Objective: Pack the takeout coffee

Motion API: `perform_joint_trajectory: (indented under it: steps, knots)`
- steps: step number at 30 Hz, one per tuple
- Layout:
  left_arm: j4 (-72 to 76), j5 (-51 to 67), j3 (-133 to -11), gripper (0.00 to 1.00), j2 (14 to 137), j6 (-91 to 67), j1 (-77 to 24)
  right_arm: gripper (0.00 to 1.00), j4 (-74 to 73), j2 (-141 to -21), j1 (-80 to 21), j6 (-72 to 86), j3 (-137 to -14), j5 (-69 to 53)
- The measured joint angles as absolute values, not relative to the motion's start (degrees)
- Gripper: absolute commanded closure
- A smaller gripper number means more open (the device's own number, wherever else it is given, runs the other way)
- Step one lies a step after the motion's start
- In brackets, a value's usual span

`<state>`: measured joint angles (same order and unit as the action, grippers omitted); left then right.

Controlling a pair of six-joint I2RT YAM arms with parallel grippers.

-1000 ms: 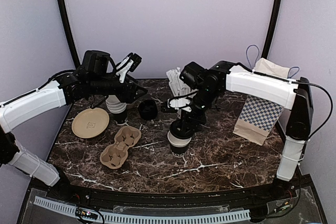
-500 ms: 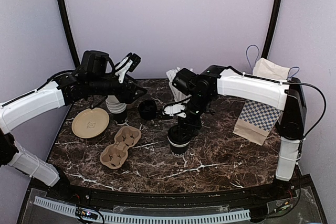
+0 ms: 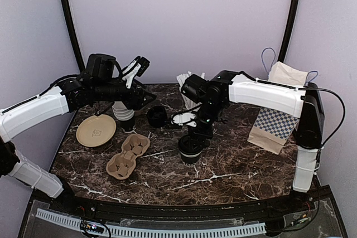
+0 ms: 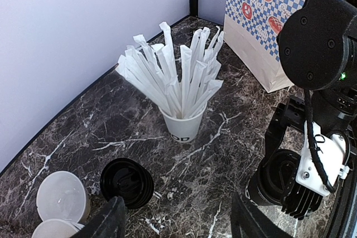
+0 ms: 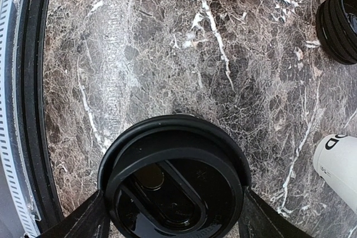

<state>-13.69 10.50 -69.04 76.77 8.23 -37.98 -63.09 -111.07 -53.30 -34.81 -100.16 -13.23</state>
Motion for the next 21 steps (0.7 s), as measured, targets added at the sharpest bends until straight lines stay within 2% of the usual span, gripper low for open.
perform_joint_trajectory:
  steps: [14, 21]
  knots:
    - [-13.7, 10.5, -69.0, 0.34, 76.8, 8.1, -37.8, 0.12, -64.7, -109.7, -53.6, -34.2, -101.5, -12.8]
    - [-13.9, 13.3, -69.8, 0.36, 80.4, 4.4, -37.8, 0.11, -62.5, -99.1, -51.3, -32.3, -92.5, -13.9]
